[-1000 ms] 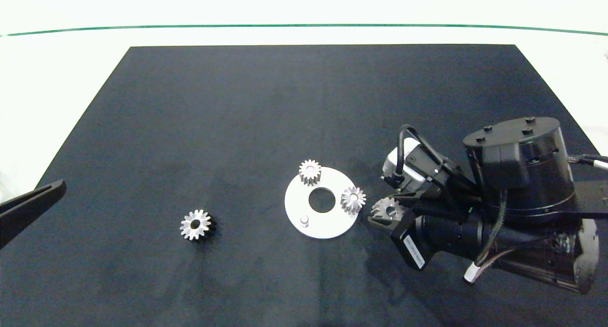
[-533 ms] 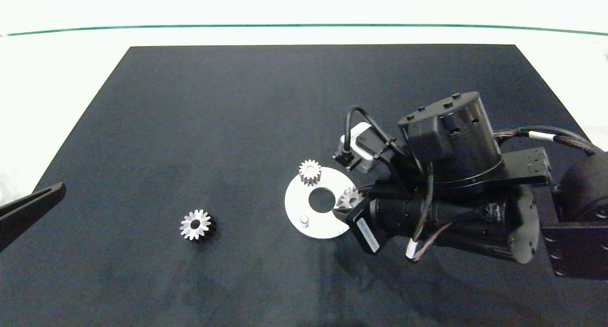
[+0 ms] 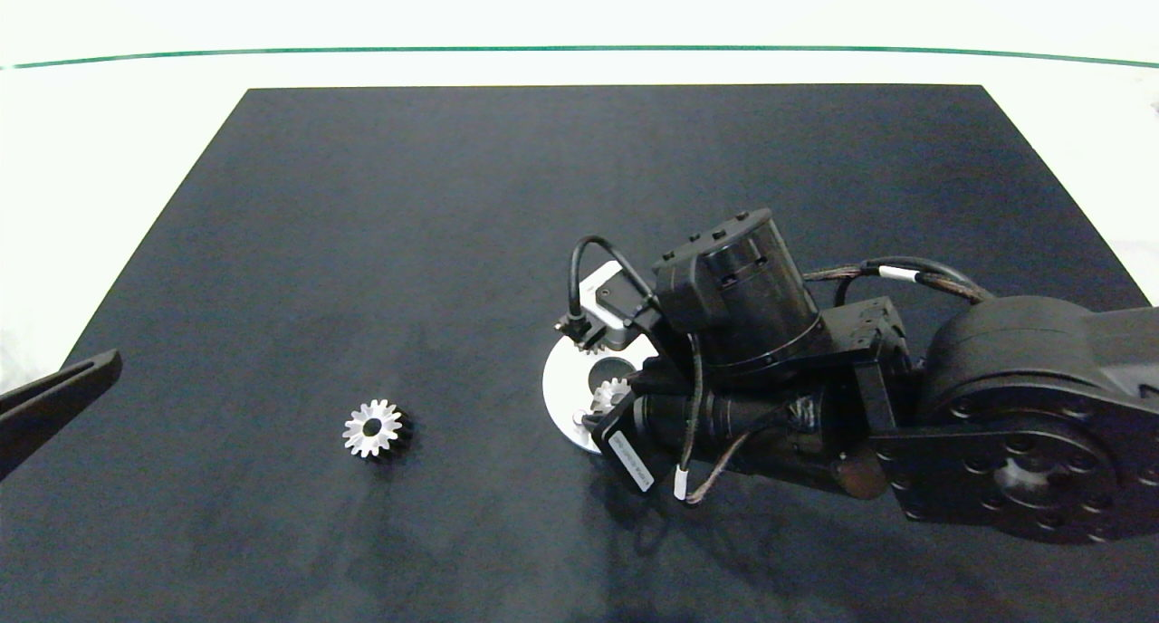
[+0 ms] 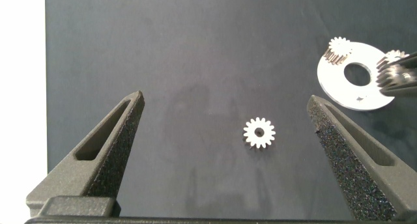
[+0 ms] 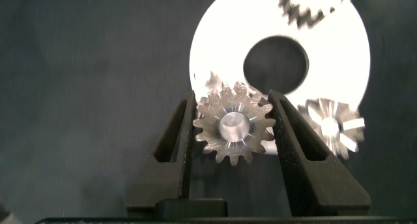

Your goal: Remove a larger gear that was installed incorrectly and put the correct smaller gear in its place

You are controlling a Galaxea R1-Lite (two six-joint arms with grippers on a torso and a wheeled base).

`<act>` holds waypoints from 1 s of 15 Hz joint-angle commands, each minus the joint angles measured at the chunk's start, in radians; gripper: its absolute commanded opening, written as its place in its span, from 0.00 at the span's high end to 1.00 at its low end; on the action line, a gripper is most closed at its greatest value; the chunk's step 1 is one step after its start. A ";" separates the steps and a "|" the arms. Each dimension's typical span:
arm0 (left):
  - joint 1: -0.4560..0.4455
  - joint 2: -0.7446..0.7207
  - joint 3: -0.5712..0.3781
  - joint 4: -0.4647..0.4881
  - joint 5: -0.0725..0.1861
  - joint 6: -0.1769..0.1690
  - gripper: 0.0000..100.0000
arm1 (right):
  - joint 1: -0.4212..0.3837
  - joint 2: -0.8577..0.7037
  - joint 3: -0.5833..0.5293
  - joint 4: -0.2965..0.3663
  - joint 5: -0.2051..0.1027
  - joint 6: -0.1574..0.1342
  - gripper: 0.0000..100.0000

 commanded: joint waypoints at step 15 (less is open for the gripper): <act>-0.001 -0.017 0.004 0.023 0.001 0.000 0.00 | 0.033 0.119 -0.123 0.040 -0.023 -0.004 0.78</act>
